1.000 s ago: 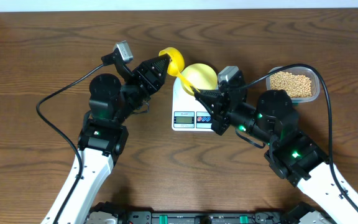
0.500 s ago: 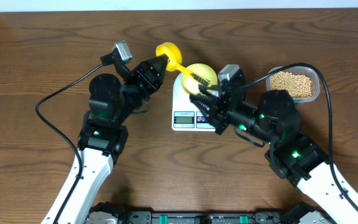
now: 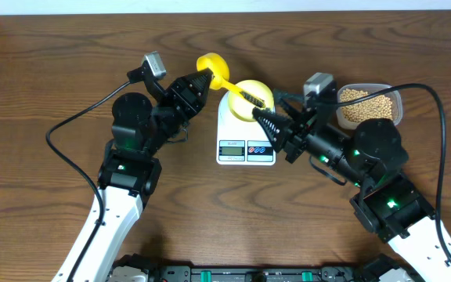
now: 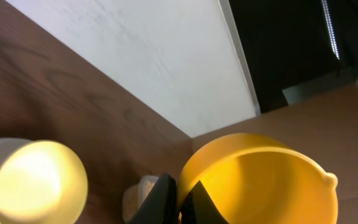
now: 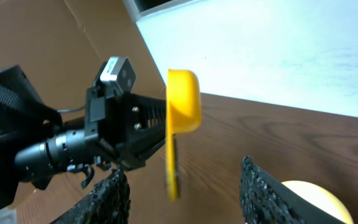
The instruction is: Scoop item into bowl and weigh 50g on scale
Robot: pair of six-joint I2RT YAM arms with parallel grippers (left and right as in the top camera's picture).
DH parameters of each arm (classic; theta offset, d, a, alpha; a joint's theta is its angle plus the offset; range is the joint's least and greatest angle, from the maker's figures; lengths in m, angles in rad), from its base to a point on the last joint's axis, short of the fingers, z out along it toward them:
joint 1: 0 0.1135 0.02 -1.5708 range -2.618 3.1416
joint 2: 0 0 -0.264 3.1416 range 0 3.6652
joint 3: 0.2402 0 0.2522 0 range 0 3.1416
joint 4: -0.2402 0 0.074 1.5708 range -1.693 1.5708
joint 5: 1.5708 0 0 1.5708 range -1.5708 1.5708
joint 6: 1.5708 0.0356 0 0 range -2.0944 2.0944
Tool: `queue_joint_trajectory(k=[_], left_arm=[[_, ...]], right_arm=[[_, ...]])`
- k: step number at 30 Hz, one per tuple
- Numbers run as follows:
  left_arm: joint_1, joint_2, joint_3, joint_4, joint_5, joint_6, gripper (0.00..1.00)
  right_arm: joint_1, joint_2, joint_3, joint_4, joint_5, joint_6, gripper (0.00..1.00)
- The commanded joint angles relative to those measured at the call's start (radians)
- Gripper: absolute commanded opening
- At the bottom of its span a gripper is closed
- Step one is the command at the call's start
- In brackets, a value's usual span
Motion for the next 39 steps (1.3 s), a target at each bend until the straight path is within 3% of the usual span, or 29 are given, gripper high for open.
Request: queue_joint_trajectory(k=[1,3,13,17,19,28,39], left_arm=[[0.004,-0.006,0.009,0.006,0.080,-0.023,0.07],[-0.004,-0.006,0.009,0.006,0.084,-0.041,0.07],[-0.039,-0.006,0.009,-0.001,0.083,-0.045,0.07],[-0.039,-0.006,0.009,-0.001,0.083,-0.006,0.07],[-0.039,-0.006,0.009,-0.001,0.083,0.019,0.07],[-0.039,-0.006,0.009,-0.001,0.108,0.116,0.07],[-0.039,-0.006,0.009,-0.001,0.109,0.121,0.07]], right_arm=[[-0.008,-0.002,0.021,0.018,-0.040,0.047,0.54],[-0.008,0.002,0.021,0.045,-0.073,0.085,0.50],[-0.008,0.007,0.021,0.053,-0.122,0.099,0.49],[-0.008,0.008,0.021,0.047,-0.121,0.099,0.31],[-0.008,0.008,0.021,0.038,-0.121,0.100,0.27],[-0.008,0.008,0.021,-0.018,-0.123,0.100,0.30],[-0.008,0.009,0.021,-0.049,-0.148,0.100,0.17]])
